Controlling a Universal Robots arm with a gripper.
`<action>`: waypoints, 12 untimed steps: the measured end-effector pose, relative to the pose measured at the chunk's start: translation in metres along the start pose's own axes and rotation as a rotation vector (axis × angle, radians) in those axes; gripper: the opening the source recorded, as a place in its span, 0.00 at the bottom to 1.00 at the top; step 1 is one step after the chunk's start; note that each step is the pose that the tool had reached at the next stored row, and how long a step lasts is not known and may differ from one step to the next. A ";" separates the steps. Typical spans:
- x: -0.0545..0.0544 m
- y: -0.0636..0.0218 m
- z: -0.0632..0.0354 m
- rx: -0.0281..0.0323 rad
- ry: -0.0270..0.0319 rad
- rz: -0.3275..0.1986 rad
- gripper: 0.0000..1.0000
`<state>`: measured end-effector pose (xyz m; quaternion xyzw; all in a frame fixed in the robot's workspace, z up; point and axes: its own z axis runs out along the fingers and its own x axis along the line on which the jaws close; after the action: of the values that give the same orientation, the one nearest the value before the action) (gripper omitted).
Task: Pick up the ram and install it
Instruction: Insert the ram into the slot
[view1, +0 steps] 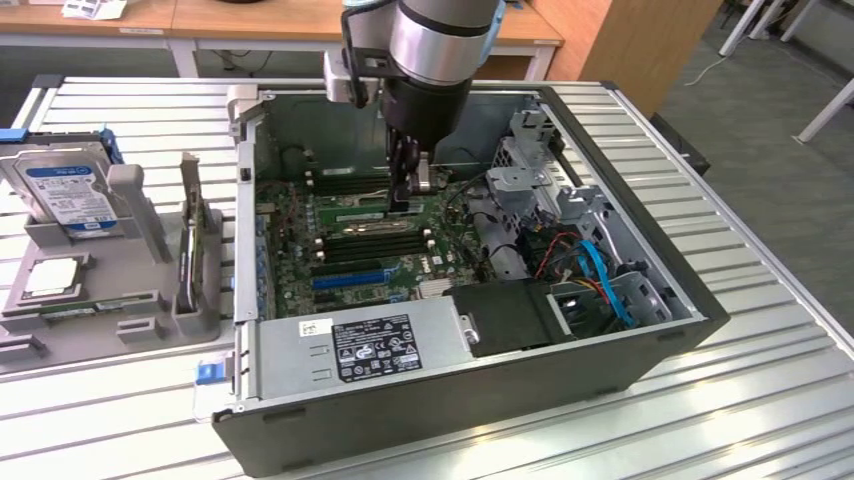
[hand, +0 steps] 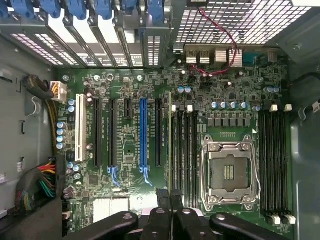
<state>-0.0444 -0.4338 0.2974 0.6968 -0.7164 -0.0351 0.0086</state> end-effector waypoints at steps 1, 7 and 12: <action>0.000 0.0000 0.0009 0.0000 0.0000 0.000 0.12; 0.000 -0.0004 0.0063 0.0002 -0.0001 0.001 0.12; 0.000 -0.0007 0.0108 0.0003 -0.0002 0.001 0.12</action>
<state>-0.0444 -0.4338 0.2866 0.6963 -0.7169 -0.0351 0.0084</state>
